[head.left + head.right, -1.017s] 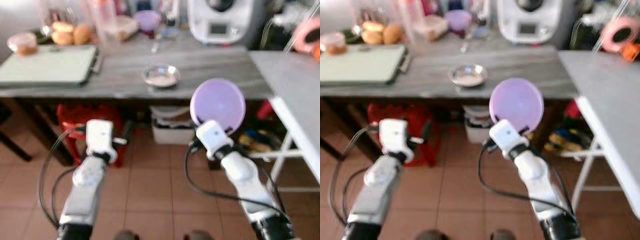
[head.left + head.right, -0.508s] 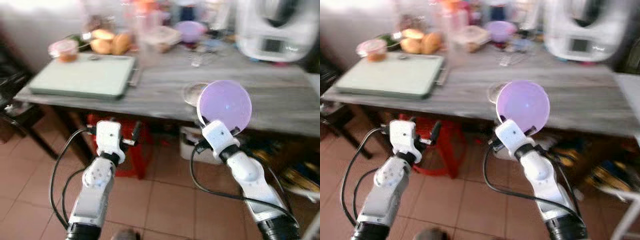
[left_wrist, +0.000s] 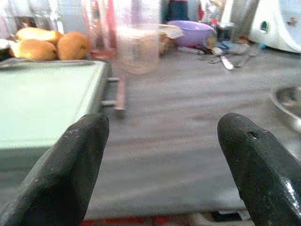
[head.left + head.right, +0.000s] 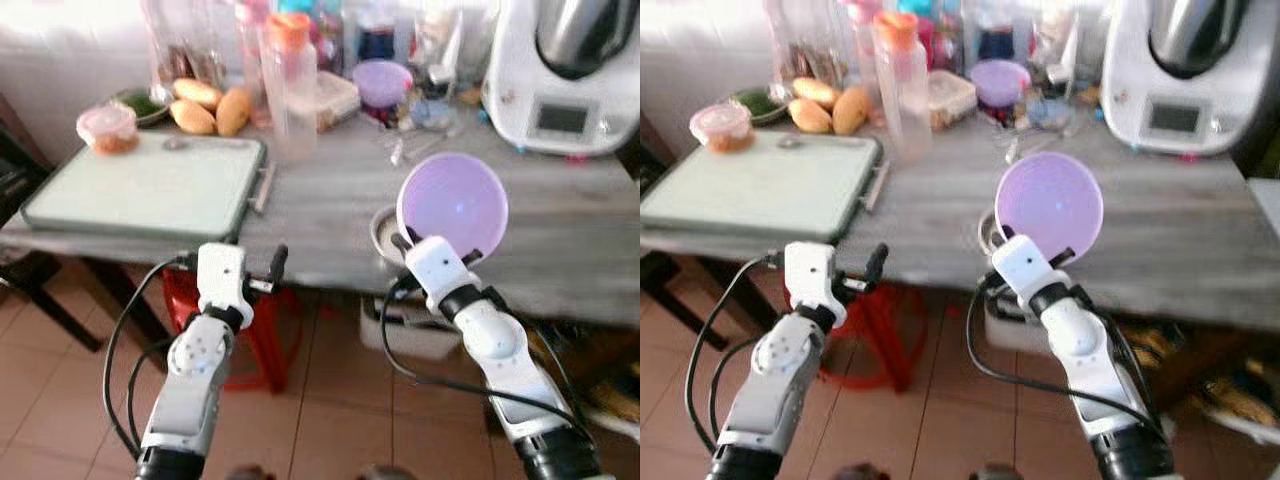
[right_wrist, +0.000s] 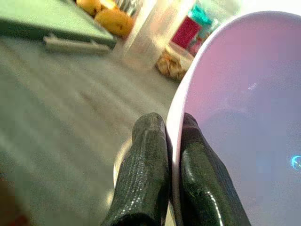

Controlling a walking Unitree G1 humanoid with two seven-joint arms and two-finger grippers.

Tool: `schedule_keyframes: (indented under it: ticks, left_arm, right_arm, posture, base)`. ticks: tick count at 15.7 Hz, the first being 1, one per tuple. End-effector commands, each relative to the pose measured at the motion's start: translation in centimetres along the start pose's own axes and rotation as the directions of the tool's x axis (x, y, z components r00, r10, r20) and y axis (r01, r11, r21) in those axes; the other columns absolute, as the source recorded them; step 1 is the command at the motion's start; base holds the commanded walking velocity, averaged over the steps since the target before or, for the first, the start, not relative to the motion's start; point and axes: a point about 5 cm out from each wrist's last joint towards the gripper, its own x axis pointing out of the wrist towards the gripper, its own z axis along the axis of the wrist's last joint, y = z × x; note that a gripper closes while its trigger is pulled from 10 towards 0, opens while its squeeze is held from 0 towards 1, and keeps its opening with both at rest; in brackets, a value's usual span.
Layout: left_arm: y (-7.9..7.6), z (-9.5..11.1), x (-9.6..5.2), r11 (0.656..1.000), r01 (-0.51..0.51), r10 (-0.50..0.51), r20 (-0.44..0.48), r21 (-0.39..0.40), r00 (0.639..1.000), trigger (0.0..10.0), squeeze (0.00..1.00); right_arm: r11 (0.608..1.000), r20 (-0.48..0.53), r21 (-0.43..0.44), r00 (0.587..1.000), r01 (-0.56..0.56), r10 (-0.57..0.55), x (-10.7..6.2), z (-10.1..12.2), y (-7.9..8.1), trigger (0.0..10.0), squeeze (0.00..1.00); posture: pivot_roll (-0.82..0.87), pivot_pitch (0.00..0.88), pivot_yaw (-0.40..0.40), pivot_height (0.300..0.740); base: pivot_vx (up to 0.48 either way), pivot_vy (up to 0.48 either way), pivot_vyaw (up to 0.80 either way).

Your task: Setting the table

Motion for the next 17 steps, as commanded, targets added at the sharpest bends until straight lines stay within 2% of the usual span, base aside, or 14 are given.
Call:
schedule_keyframes:
  ticks: [1, 6, 10, 17]
  left_arm:
    - [0.81, 0.02, -0.33, 1.000, -0.023, 0.023, -0.004, 0.011, 1.000, 10.0, 0.00]
    - [1.09, -0.03, -0.77, 0.999, -0.032, 0.032, -0.007, 0.016, 0.999, 10.0, 0.00]
    - [1.16, 0.04, -0.99, 0.999, -0.030, 0.030, -0.004, 0.020, 1.000, 10.0, 0.00]
    - [0.97, 0.25, -0.99, 1.000, -0.010, 0.010, 0.008, 0.003, 1.000, 10.0, 0.00]
  right_arm:
    - [1.000, 0.026, 0.003, 1.000, 0.002, -0.002, 0.29, 0.62, 0.15, 10.0, 0.00]
    - [0.998, 0.044, 0.006, 0.997, -0.056, 0.055, 0.42, 0.84, 0.63, 10.0, 0.00]
    - [0.999, 0.044, -0.005, 0.998, -0.052, 0.052, 0.60, 0.78, 0.26, 10.0, 0.00]
    - [0.999, 0.043, -0.008, 0.998, -0.044, 0.045, 0.55, 0.72, 0.16, 10.0, 0.00]
  posture:
    - [-0.07, 0.000, 0.021, 0.740]
    - [-0.06, 0.000, 0.022, 0.740]
    - [-0.06, 0.000, 0.020, 0.740]
    - [-0.06, 0.000, 0.022, 0.740]
  base:
    - [0.337, 0.000, 0.00]
    - [0.049, 0.000, 0.00]
    - [0.000, 0.000, 0.00]
    - [0.385, 0.000, 0.00]
